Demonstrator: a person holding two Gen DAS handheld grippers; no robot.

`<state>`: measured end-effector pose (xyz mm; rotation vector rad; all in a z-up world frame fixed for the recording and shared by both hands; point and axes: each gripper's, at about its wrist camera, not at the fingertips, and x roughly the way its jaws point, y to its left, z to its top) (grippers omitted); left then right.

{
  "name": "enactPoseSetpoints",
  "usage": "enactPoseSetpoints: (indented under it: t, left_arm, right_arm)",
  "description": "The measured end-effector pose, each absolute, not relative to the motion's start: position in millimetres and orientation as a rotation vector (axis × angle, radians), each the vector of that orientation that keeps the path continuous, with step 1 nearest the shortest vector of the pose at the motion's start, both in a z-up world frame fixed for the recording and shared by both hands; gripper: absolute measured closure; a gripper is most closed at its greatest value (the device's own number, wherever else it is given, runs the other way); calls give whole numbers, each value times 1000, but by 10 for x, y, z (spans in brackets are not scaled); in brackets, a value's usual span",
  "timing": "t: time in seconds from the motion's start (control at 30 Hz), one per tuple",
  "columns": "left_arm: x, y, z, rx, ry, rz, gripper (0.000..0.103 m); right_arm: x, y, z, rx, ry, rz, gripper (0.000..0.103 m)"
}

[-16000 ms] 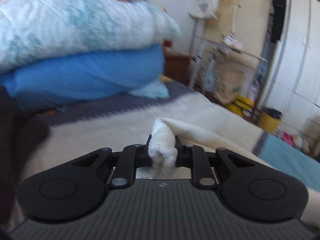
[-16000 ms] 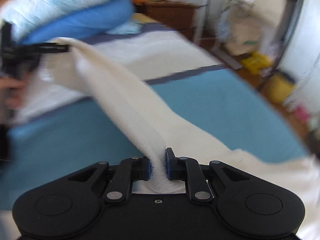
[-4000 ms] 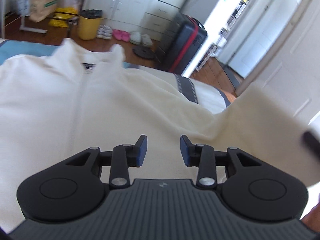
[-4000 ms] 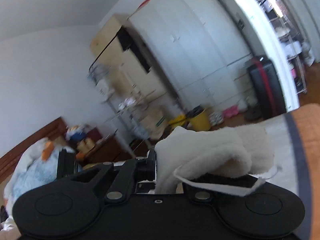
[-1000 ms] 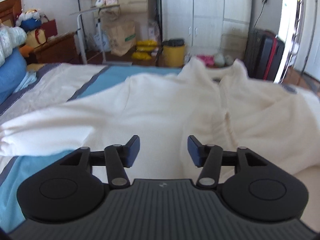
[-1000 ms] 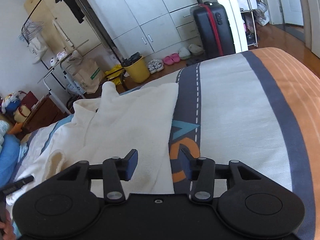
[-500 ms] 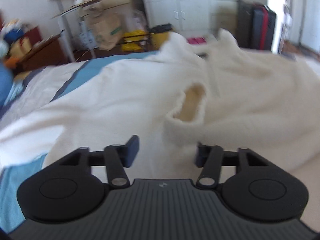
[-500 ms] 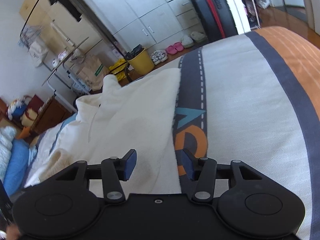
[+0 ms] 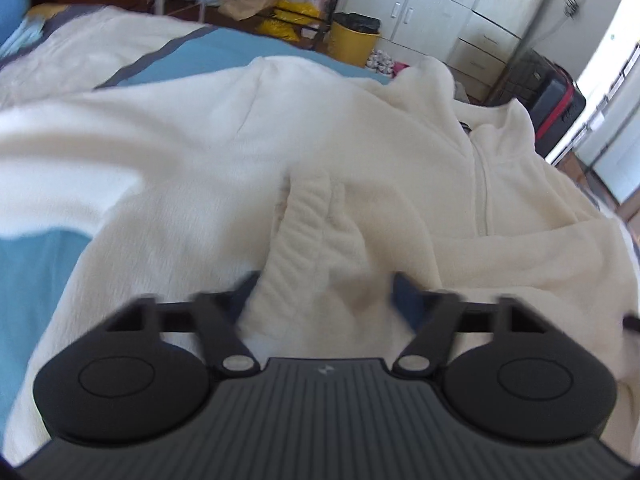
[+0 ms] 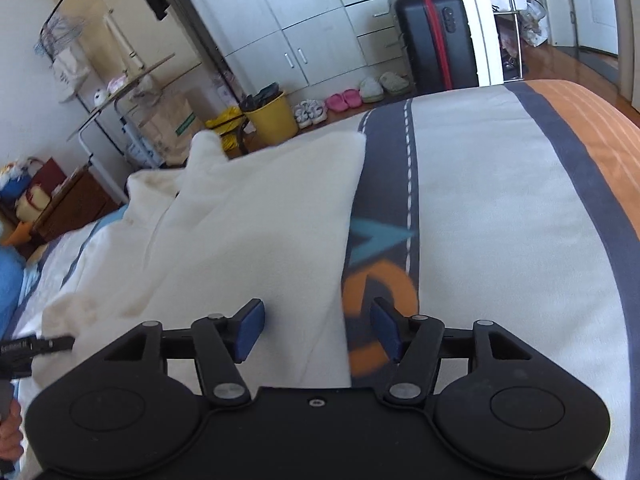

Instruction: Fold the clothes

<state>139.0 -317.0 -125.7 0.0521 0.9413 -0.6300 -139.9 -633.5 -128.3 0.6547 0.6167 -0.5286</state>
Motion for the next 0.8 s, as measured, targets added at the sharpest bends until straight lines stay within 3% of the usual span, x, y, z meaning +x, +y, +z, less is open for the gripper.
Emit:
enactPoseSetpoints:
  t: [0.1,0.17,0.3,0.33,0.37,0.4,0.53,0.7,0.8]
  left_arm:
    - [1291,-3294,-1102,122,855,-683,78]
    - [1211,-3322,-969,144,775,-709,78]
    - [1227,-3290,-750,78,695,-765,78]
    - [1231,-3302,-703,92,683,-764,78]
    - [1228,-3334,-669,126,676,-747,78]
    - [1223,-3364,-633,157,666,-732,78]
    - [1095,-3259,-401,77,508,-764,77]
    - [1289,-3488,-615,154,571,-664,75]
    - [1453,-3716,-930,272,661,-612,72]
  right_arm:
    - [-1202,-6649,-1263,738,594,-478,36]
    - [-1066,-6798,-1318,759,596,-444,25]
    - [-834,-6952,-1384,697,570,-428,28]
    - [-829,-6956,-1382,684,526,-416,49]
    - [-826,-6959,-1379,670,484,-402,80]
    - [-834,-6946,-1364,652,449,-380,87]
    - [-910,-6817,-1012,430,346,-472,89]
    - [-875,-6991,-1050,409,426,-525,88]
    - [-769,-6966,-1321,399,562,-591,77]
